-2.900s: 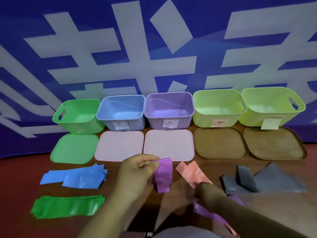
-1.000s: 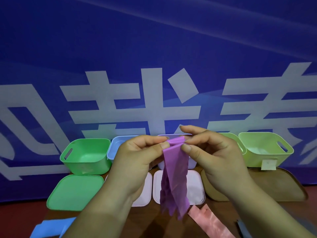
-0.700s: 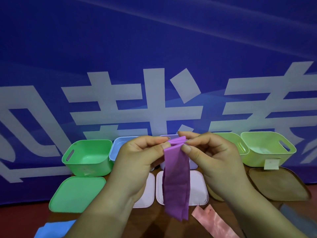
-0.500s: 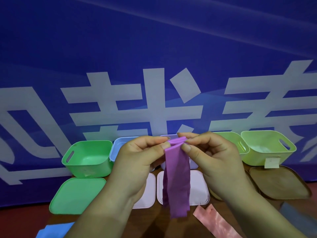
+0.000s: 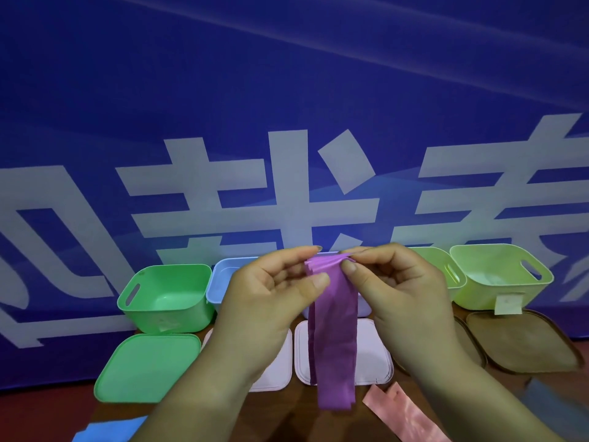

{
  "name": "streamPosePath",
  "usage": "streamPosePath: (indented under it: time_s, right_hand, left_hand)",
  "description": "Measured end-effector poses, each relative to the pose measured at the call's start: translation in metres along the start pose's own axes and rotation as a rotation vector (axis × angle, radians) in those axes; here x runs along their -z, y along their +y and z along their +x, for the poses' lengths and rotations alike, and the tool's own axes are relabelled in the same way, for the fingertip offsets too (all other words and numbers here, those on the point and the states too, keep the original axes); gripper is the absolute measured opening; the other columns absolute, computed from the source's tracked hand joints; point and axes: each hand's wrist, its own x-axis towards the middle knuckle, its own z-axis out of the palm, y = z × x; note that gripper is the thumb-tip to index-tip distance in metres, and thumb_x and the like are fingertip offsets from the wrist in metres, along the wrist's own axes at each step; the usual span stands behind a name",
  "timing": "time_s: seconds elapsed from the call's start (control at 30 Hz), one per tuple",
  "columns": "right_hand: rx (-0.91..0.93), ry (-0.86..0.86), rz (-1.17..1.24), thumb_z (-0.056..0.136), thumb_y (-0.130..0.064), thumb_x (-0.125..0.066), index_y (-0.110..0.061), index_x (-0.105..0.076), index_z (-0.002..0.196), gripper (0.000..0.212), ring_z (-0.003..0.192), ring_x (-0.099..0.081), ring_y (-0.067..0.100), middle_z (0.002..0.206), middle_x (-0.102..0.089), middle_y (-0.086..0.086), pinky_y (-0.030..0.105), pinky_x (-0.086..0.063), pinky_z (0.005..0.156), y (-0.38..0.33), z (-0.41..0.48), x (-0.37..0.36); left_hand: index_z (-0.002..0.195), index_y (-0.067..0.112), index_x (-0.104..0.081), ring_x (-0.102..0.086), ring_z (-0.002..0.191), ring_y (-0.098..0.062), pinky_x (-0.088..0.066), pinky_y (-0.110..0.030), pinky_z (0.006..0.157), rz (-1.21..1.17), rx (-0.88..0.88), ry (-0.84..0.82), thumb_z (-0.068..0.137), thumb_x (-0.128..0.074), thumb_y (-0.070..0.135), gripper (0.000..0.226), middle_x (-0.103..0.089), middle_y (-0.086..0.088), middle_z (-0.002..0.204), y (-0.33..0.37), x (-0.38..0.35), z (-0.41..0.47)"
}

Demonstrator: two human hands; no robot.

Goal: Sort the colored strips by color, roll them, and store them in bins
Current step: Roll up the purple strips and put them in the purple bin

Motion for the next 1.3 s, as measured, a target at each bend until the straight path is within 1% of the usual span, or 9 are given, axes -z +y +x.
streamPosePath:
  time_s: [0.1,0.23,0.4,0.57,0.8,0.9,1.03,1.2,1.3]
  right_hand:
    - [-0.024,-0.026,-0.001,0.080,0.003,-0.074,-0.010,-0.070,0.082,0.014,0.078,-0.072,0.016,0.084,-0.074,0.004,0.022,-0.057,0.071,-0.003,0.001,-0.001]
    - [-0.062,-0.095,-0.109,0.082,0.001,-0.073,-0.018,-0.064,0.092,0.024,0.061,-0.065,0.032,0.089,-0.073,0.004,0.043,-0.056,0.064,-0.012,0.006,0.005]
    - [-0.048,-0.229,-0.220,0.083,-0.001,-0.071,-0.022,-0.067,0.095,0.025,0.063,-0.062,0.029,0.101,-0.073,-0.009,0.034,-0.057,0.070,-0.028,0.017,0.010]
    - [-0.100,-0.315,-0.230,0.084,0.000,-0.071,-0.017,-0.069,0.099,0.023,0.079,-0.073,0.021,0.084,-0.075,0.003,0.034,-0.059,0.082,-0.042,0.023,0.009]
    - [-0.136,-0.295,-0.231,0.083,-0.002,-0.071,-0.015,-0.071,0.089,0.014,0.064,-0.068,0.013,0.068,-0.072,0.005,0.029,-0.058,0.072,-0.057,0.022,-0.001]
    - [-0.225,-0.274,-0.170,0.081,-0.001,-0.071,-0.015,-0.071,0.088,0.015,0.060,-0.061,0.018,0.063,-0.066,0.010,0.032,-0.060,0.071,-0.060,0.024,-0.008]
    - [-0.265,-0.277,-0.167,0.080,-0.002,-0.072,-0.015,-0.071,0.090,0.016,0.057,-0.059,0.017,0.062,-0.063,0.011,0.036,-0.061,0.073,-0.065,0.025,-0.015]
    - [-0.237,-0.301,-0.223,0.083,-0.005,-0.071,-0.017,-0.071,0.093,0.016,0.064,-0.064,0.020,0.074,-0.068,0.021,0.036,-0.061,0.075,-0.067,0.020,-0.025]
    - [-0.154,-0.312,-0.267,0.084,-0.004,-0.071,-0.018,-0.071,0.094,0.018,0.067,-0.069,0.018,0.080,-0.074,0.008,0.024,-0.058,0.068,-0.067,0.014,-0.031]
  left_hand:
    - [0.105,0.016,-0.068,-0.073,0.075,-0.011,-0.054,-0.016,0.059,0.053,-0.001,0.023,0.087,-0.066,-0.008,0.030,-0.077,0.000,0.087,0.003,0.000,0.001]
    - [0.107,0.017,-0.062,-0.072,0.072,-0.020,-0.056,-0.022,0.058,0.018,0.003,0.002,0.088,-0.066,-0.006,0.030,-0.075,-0.012,0.087,0.006,0.001,0.003]
    - [0.104,0.012,-0.059,-0.069,0.070,-0.018,-0.057,-0.024,0.060,0.039,-0.050,-0.020,0.088,-0.065,-0.007,0.026,-0.073,-0.007,0.079,0.011,0.003,0.007]
    - [0.103,0.012,-0.059,-0.068,0.072,-0.017,-0.056,-0.023,0.067,0.068,-0.122,-0.039,0.088,-0.064,-0.010,0.027,-0.071,-0.003,0.074,0.018,0.009,0.009]
    - [0.104,0.029,-0.058,-0.068,0.082,-0.024,-0.058,-0.035,0.076,0.278,-0.276,-0.038,0.089,-0.068,0.001,0.034,-0.072,-0.003,0.086,0.027,0.021,0.003]
    - [0.105,0.036,-0.057,-0.067,0.092,-0.014,-0.055,-0.027,0.085,0.465,-0.411,-0.062,0.089,-0.071,0.009,0.035,-0.069,0.009,0.093,0.028,0.031,0.002]
    - [0.098,0.029,-0.068,-0.065,0.094,-0.010,-0.052,-0.019,0.084,0.552,-0.514,-0.113,0.088,-0.072,0.008,0.024,-0.068,0.014,0.095,0.031,0.043,0.002]
    - [0.096,0.030,-0.074,-0.069,0.089,-0.007,-0.053,-0.017,0.082,0.449,-0.385,-0.119,0.082,-0.077,0.005,0.029,-0.074,0.014,0.091,0.035,0.053,-0.001]
    - [0.093,0.025,-0.076,-0.072,0.085,-0.012,-0.058,-0.024,0.082,0.334,-0.297,-0.112,0.078,-0.079,-0.001,0.030,-0.077,0.006,0.088,0.037,0.059,-0.001]
